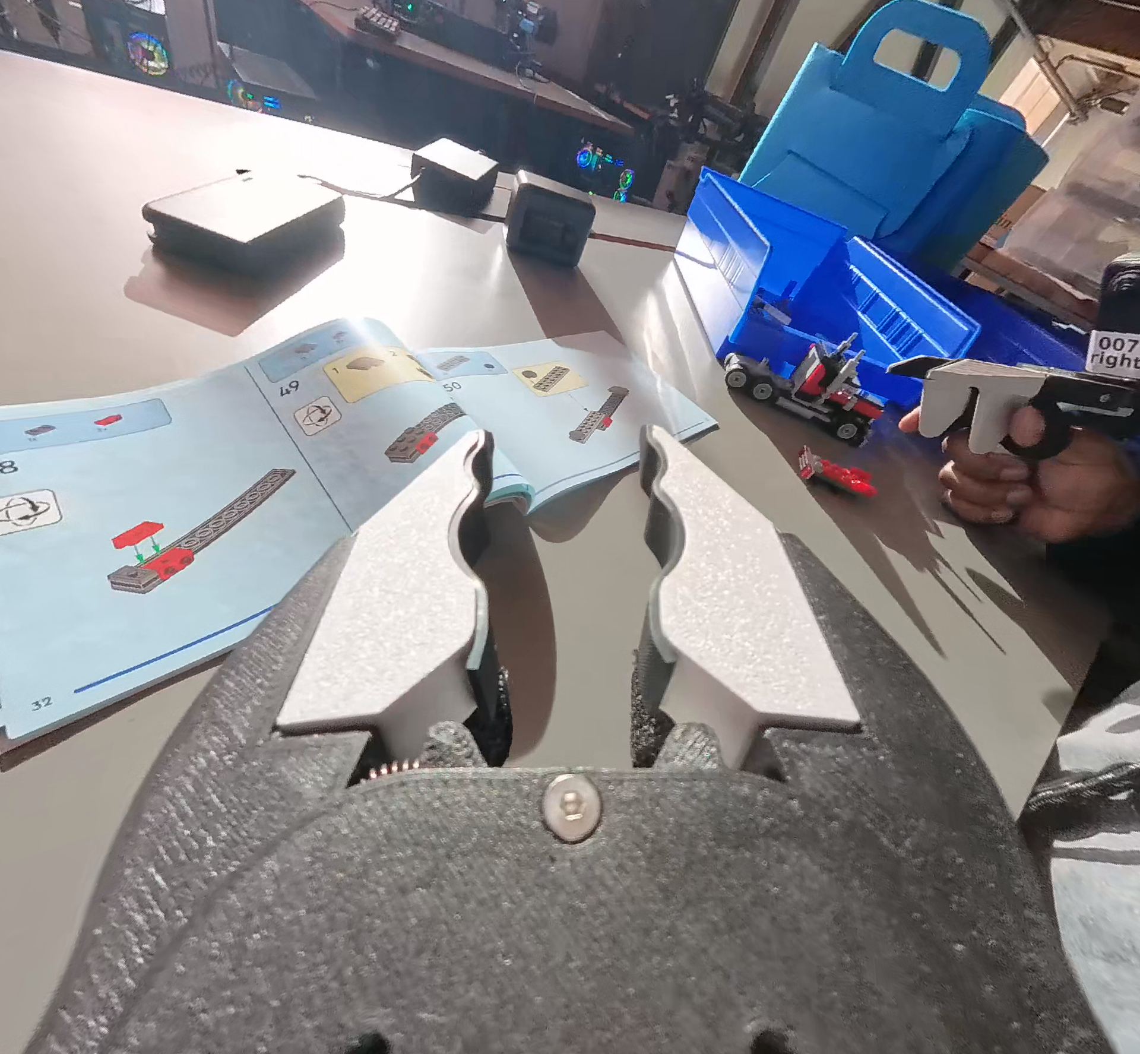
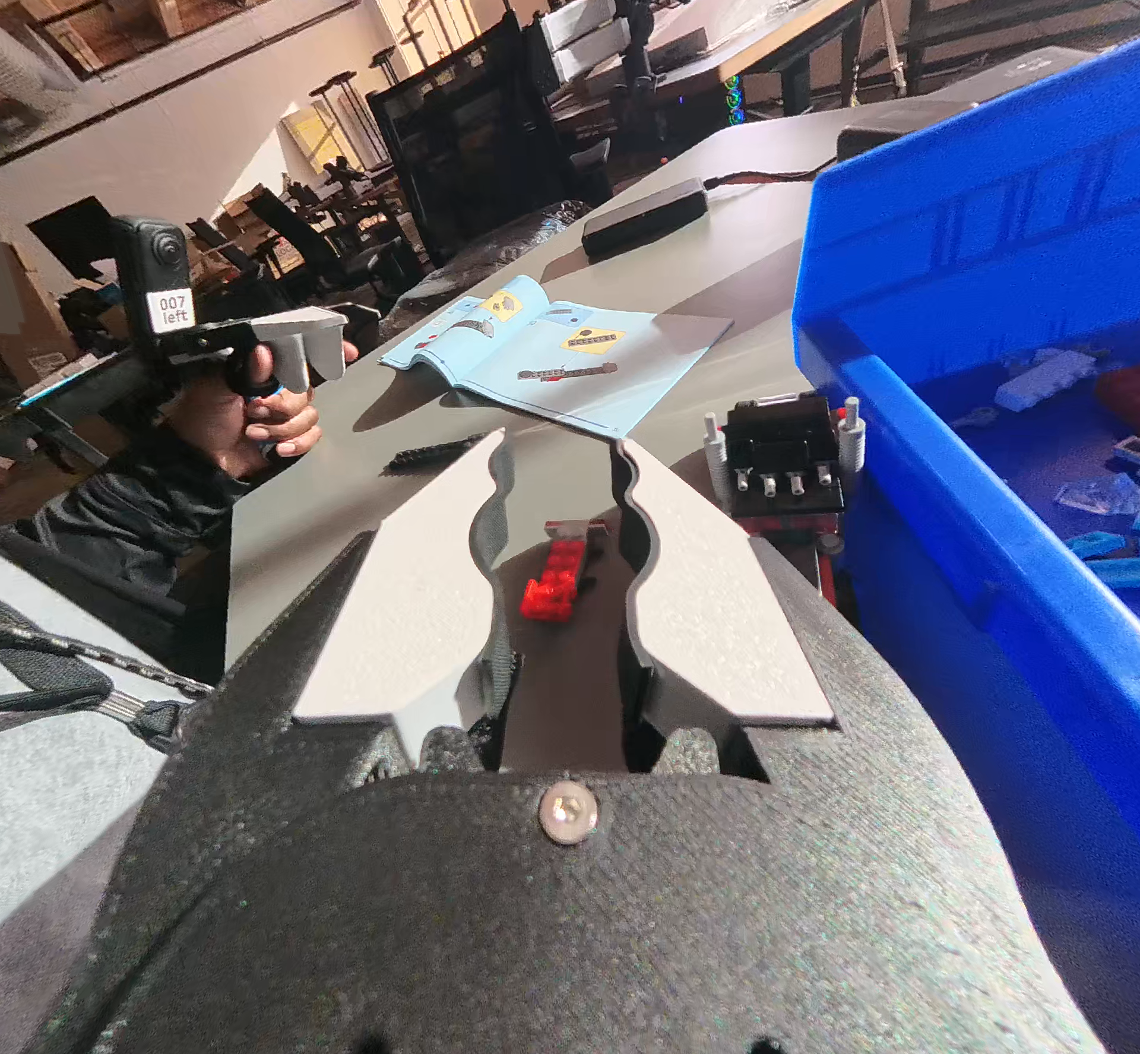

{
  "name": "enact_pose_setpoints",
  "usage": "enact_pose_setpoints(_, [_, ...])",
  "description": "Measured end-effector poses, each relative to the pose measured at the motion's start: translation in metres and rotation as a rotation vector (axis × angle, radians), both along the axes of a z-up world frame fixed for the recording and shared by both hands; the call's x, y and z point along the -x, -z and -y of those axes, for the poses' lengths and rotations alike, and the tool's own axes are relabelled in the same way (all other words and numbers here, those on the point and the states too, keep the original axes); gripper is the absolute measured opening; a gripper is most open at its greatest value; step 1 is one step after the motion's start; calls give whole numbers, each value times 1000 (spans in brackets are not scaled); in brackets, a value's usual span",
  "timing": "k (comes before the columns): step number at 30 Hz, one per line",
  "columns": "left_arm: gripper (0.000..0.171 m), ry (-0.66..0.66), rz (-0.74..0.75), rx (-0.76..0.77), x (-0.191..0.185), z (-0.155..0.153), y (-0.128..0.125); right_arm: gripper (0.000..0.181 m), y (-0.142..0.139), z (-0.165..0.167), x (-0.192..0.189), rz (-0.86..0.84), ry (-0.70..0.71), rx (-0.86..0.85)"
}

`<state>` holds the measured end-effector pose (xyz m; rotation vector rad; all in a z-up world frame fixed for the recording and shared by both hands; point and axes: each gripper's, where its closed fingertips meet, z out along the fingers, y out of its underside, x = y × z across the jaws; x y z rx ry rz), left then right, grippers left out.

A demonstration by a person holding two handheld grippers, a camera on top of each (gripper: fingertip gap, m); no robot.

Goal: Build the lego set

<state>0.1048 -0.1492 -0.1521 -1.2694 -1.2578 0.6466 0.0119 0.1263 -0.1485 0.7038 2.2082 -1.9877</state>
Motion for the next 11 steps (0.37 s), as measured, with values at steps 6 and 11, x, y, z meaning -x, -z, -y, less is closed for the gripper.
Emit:
enact_pose_setpoints(6, [47,-37,74,6,6,5,11,30,15,5,4,-10,44,-115])
enact_pose_setpoints(11, [46,-41,121,36,9,3,19,30,25,11,4,-15,43,-194])
